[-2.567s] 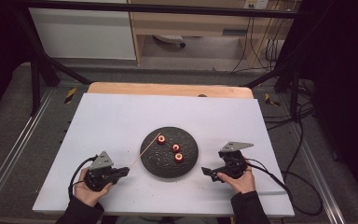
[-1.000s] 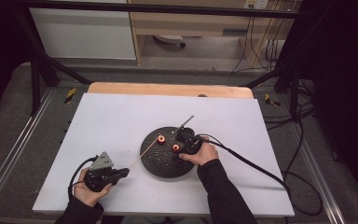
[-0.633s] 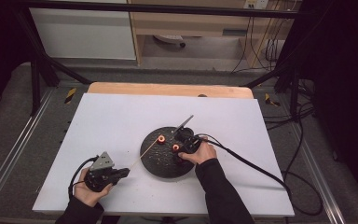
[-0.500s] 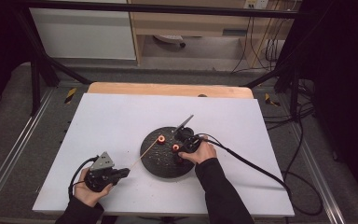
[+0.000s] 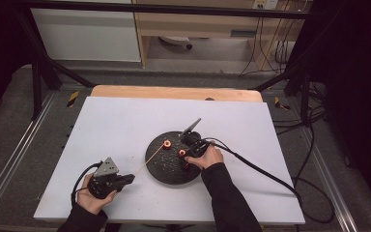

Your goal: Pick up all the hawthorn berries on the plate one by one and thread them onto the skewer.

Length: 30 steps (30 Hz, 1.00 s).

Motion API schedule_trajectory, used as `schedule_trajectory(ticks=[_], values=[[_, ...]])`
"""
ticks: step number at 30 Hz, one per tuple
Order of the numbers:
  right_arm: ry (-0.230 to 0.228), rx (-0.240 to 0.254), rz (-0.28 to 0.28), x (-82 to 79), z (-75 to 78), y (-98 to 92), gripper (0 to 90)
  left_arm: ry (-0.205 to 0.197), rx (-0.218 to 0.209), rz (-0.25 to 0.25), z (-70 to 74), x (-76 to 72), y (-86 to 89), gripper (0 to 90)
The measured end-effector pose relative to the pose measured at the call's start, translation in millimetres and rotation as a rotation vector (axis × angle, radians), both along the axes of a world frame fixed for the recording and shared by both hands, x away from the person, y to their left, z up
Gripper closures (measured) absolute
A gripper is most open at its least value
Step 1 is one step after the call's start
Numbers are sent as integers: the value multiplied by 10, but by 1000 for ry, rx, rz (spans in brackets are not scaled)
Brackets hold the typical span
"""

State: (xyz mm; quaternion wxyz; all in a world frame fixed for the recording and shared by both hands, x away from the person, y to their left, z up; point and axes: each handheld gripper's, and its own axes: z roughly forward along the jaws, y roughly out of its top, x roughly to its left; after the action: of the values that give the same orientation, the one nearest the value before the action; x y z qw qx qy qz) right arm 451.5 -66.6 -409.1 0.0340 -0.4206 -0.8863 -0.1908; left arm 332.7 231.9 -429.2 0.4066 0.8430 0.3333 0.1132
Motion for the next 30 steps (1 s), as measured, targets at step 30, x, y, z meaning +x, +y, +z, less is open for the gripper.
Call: schedule_trajectory(ticks=[30], values=[[-184,320,-101,-273,326,-275,607,-24,-13,9,21,-52,-22,879]])
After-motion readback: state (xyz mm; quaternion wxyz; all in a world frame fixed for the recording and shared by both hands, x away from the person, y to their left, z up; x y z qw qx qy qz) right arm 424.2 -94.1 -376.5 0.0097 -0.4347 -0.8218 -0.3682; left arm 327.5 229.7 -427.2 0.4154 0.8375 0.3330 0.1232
